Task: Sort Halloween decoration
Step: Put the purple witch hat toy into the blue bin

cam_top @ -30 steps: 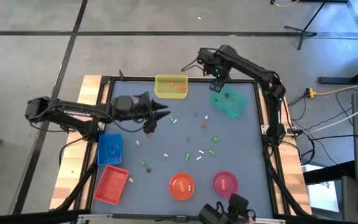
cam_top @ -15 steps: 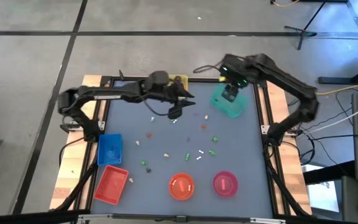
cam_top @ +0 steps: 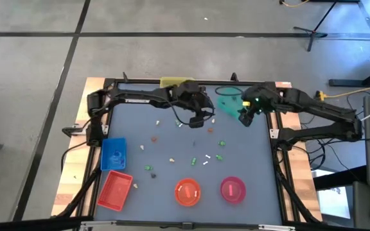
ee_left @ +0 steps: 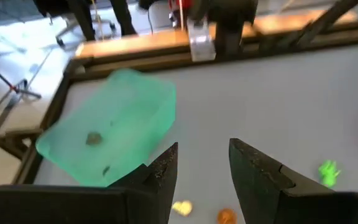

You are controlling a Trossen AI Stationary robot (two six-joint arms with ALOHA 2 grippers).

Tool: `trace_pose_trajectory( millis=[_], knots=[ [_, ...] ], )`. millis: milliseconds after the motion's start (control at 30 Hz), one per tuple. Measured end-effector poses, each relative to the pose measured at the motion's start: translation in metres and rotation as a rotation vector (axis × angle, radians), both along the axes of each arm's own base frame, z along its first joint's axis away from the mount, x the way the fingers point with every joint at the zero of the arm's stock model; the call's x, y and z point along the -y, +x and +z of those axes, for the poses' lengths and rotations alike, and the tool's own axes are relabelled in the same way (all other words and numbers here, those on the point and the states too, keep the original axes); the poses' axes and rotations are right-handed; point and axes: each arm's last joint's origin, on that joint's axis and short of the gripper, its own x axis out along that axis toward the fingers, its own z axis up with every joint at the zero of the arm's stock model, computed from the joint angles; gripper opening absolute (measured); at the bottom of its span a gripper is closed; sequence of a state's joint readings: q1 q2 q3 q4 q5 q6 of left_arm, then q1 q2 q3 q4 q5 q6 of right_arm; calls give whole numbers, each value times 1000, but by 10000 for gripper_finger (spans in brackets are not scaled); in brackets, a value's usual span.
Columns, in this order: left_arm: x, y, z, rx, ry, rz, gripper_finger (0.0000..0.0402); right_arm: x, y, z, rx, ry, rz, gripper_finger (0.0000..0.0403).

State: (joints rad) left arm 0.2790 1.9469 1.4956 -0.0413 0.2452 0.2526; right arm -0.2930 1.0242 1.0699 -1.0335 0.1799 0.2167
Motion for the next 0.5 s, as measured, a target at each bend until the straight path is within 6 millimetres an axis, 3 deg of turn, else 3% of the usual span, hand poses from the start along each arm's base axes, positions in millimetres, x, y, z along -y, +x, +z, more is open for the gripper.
trace_pose_trajectory(
  millis=[267,500],
  knots=[
    [-17,10,-51,-113,9,5,130,-7,6,-49,15,59,20,239],
    [-33,9,-82,-197,-20,36,130,-9,13,-68,85,125,81,239]
  ],
)
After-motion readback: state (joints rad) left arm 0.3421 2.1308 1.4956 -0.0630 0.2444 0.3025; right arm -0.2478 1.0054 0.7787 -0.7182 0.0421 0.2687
